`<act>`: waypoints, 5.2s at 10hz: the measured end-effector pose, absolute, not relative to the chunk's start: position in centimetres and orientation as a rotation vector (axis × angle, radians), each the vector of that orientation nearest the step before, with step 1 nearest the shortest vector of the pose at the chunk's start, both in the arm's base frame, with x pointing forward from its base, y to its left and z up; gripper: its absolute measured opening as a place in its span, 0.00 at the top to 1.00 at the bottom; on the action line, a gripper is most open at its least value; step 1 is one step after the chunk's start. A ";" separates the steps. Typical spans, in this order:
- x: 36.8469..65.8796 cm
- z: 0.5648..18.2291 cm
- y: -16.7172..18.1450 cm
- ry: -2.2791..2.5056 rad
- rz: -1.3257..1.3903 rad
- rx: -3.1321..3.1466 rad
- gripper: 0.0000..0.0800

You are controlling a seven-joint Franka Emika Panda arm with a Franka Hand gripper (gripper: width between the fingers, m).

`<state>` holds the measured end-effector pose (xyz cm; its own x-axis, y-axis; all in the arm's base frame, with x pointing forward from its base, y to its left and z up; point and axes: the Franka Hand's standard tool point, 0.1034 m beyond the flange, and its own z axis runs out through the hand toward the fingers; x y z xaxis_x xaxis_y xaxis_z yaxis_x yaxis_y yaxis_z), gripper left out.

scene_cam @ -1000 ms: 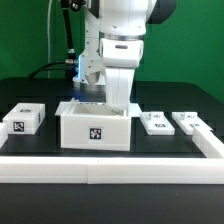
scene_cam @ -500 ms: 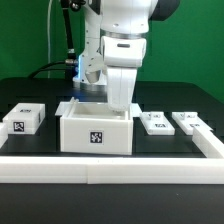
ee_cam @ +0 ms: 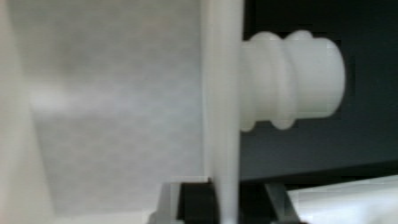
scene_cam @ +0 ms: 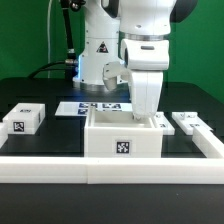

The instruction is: Assemble cabinet

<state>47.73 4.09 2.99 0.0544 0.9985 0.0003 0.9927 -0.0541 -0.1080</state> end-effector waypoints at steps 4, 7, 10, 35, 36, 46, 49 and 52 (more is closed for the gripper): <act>47.8 2.9 4.2 -2.107 0.112 -2.220 0.94; 49.5 2.9 6.6 -2.132 0.073 -2.198 0.94; 50.2 2.7 9.8 -2.154 0.051 -2.172 0.95; 47.0 6.3 13.2 -2.058 0.026 -2.308 0.00; 46.6 6.3 13.4 -2.044 0.018 -2.321 0.00; 42.9 4.0 16.4 -2.040 0.002 -2.282 0.00; 42.3 2.2 17.0 -2.041 0.009 -2.256 0.00; 42.1 2.1 16.9 -2.028 0.010 -2.266 0.00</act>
Offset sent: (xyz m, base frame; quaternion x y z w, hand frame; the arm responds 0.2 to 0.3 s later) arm 0.0000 0.0000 0.0000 0.0000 0.0000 0.0000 1.0000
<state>42.09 16.93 2.05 0.1125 0.9917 0.0621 0.9910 -0.1075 -0.0793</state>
